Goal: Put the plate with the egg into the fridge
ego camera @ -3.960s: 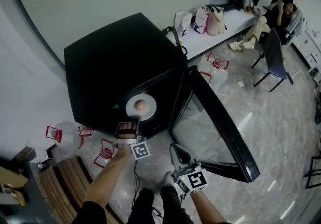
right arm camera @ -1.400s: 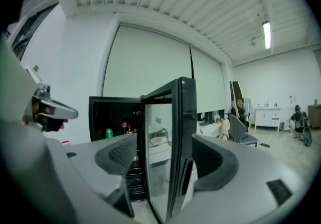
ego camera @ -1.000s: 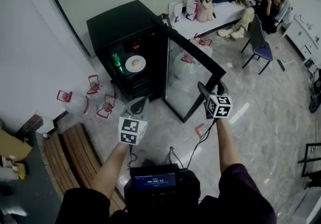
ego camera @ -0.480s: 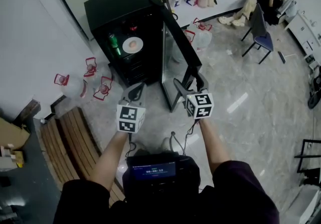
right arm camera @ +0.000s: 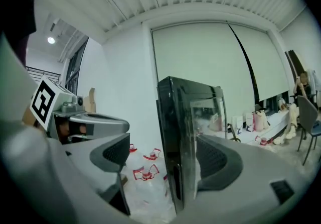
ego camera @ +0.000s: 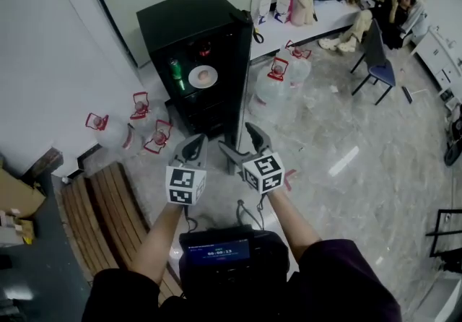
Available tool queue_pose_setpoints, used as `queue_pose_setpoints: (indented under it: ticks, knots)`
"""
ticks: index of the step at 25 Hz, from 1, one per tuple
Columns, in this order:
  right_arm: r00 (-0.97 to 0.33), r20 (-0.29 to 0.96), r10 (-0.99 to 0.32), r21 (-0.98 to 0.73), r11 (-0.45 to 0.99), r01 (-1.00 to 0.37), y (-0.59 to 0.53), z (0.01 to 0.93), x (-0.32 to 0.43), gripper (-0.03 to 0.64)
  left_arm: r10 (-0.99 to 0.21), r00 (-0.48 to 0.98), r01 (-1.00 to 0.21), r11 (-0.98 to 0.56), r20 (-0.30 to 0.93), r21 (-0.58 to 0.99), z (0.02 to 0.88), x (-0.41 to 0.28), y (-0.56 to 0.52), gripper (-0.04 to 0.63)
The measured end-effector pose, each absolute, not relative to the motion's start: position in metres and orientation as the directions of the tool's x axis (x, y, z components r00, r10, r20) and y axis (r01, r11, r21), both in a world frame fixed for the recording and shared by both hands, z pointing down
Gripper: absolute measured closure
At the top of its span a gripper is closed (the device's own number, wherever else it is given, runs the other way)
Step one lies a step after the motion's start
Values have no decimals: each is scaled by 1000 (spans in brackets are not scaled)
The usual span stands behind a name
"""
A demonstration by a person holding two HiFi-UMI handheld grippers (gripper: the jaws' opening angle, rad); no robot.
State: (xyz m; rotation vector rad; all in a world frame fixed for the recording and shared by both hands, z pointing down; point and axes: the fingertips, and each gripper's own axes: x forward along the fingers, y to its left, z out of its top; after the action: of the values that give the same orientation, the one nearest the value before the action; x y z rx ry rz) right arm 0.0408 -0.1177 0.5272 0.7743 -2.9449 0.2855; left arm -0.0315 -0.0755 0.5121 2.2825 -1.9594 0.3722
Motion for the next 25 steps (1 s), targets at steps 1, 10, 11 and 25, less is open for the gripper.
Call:
queue_pose_setpoints:
  ticks: [1,10,11,25]
  knots:
    - [-878,121,-462,-168,863,-477,-113,526,34,192,-958,136,-985,-159,251,-73,511,-36,-74,586]
    - [-902,59,-427,-125,893,-431,-103,501,2,607,-965,158,-984,-171,209,-47,501,-52,-75,586]
    - [-905,57,-422,-120,897,-425,-103,499,-1,607,-965,163,-983,-176,205,-46,500,-53,-76,586]
    - [-914,45,-404,-71,911,-407,-99,484,-5,607,-969,180,-981,-189,169,-39,493,-47,-83,586]
